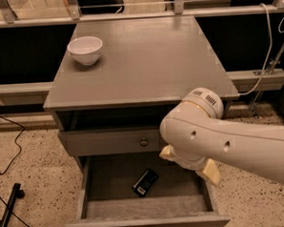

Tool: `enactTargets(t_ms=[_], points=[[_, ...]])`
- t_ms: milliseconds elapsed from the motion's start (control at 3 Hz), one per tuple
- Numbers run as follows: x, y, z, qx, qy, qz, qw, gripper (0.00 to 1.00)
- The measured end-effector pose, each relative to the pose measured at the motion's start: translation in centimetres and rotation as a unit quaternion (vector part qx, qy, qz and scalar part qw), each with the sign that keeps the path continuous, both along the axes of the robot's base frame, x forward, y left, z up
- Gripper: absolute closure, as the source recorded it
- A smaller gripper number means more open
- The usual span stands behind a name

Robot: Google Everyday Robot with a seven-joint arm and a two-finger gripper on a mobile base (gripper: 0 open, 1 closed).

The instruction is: Pick rxbar blueberry from middle drawer and place on counter

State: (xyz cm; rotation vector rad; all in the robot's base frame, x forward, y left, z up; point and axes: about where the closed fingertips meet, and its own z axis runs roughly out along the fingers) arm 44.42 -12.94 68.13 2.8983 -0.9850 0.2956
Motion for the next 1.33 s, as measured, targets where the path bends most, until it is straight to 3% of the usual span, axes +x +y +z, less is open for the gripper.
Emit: enactTargets(t_ms=[333,667,1000,1333], points=[[0.6,1.6,-0.7,0.013,-0.043,0.054,0.9975,0.0],[0.8,1.5,-0.7,0.03,-0.03,0.076,0.9962,0.0],[0.2,0.6,-2.9,0.105,0.008,0.07,0.992,0.0],[0.5,1.5,-5.8,0.208,-0.009,0.098,0.9732,0.0]])
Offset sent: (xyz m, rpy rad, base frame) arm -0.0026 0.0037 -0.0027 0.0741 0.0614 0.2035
